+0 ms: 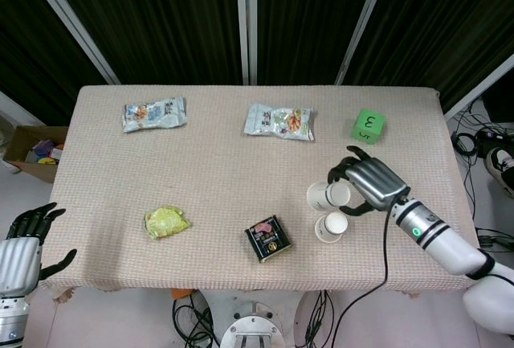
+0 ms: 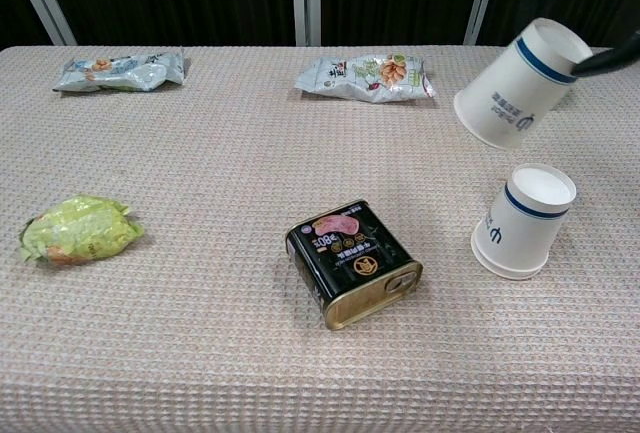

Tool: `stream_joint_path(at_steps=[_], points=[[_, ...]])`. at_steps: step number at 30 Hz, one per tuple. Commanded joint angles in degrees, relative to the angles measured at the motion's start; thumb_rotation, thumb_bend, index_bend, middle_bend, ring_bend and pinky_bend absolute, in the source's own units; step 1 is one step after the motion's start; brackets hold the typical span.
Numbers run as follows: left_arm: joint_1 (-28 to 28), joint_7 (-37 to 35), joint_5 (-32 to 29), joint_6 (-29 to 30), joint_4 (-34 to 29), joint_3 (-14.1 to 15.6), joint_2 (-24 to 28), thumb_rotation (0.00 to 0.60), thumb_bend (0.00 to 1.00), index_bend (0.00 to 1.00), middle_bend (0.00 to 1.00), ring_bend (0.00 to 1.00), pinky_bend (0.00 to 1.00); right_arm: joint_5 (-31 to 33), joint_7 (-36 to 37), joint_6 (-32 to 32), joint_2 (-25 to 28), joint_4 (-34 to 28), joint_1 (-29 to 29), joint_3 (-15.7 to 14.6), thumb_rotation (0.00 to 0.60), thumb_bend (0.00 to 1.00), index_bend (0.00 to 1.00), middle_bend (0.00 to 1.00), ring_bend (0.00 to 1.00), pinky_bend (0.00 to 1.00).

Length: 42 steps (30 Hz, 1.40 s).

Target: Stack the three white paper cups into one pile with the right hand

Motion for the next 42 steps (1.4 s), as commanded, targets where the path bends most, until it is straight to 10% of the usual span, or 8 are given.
stream_joint_path(at_steps=[1, 11, 32, 42], points=[[-0.3, 0.5, 0.2, -0.2, -0.6, 0.0, 0.2, 0.6, 0.19, 0.22, 0.15, 0.13, 0.15, -8.8, 9.2, 2.8, 4.2, -1.0, -5.2, -3.6, 0.6, 0.23, 0.55, 0.48, 0.21, 0.09], [0.1, 1.9, 0.4, 0.7, -2.0, 0.4, 0.5, 0.6, 0.19, 0.22, 0.15, 0.13, 0.15, -16.7, 17.2, 4.5, 9.2, 0.2, -7.3, -5.5, 0.6, 0.24, 0.54, 0.47, 0.21, 0.09], [0.4, 1.7, 0.4, 1.0, -2.2, 0.9, 0.5, 0.6, 0.19, 0.22, 0.15, 0.13, 0.14, -12.4, 5.1, -2.9, 0.9, 2.3, -2.6, -3.1, 0.6, 0.24, 0.52, 0.43, 0.21, 0.09], [0.4, 0.8, 0.3, 1.0, -1.7, 1.1, 0.2, 0.6, 0.19, 0.22, 0.15, 0.13, 0.15, -11.3, -12.2, -3.8, -3.5, 2.7, -2.5, -4.4, 0.6, 0.24, 0.22, 0.19, 0.01, 0.0]])
